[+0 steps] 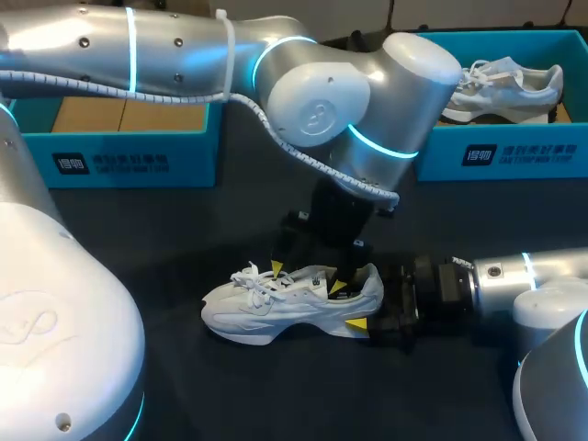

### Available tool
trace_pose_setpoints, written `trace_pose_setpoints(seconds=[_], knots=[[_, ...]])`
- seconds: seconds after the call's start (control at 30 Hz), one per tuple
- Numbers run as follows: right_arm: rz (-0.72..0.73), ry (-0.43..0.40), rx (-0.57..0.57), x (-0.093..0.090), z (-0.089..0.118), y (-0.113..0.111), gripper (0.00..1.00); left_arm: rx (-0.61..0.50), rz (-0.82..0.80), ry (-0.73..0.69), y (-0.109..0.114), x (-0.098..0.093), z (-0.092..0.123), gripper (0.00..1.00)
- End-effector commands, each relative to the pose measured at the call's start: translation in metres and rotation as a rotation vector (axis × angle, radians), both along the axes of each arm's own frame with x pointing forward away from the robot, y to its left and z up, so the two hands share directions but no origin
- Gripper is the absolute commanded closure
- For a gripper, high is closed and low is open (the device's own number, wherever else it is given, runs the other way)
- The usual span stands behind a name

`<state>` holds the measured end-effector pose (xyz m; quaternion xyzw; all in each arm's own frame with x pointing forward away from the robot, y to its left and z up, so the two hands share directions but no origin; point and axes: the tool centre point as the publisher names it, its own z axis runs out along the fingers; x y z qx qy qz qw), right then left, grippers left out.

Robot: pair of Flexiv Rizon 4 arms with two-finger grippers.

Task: Take the shoe out of the shoebox, open the shoe tongue, remove and reinsert the insole, then place the shoe into the shoebox

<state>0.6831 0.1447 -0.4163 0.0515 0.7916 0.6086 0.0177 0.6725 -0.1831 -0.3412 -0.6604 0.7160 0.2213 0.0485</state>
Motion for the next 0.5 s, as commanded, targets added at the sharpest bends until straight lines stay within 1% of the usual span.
trace_pose_setpoints(seconds=[0.03, 0.3, 0.37, 0.4, 0.47, 0.5], knots=[[-0.002, -0.001, -0.002, 0.000, 0.000, 0.001, 1.00, 0.018, 0.000, 0.005, 0.002, 0.001, -0.003, 0.00], [-0.002, -0.001, -0.002, 0.000, 0.000, 0.001, 1.00, 0.040, -0.027, -0.006, 0.012, -0.005, -0.003, 0.00], [-0.002, -0.001, -0.002, 0.000, 0.000, 0.001, 1.00, 0.038, -0.040, -0.016, 0.014, -0.006, -0.002, 0.07], [-0.002, -0.001, -0.002, 0.000, 0.000, 0.001, 1.00, 0.036, -0.045, -0.022, 0.016, -0.007, -0.001, 0.14], [-0.002, -0.001, -0.002, 0.000, 0.000, 0.001, 1.00, 0.033, -0.046, -0.035, 0.018, -0.008, 0.001, 0.21], [-0.002, -0.001, -0.002, 0.000, 0.000, 0.001, 1.00, 0.028, -0.048, -0.037, 0.020, -0.008, 0.002, 0.27]])
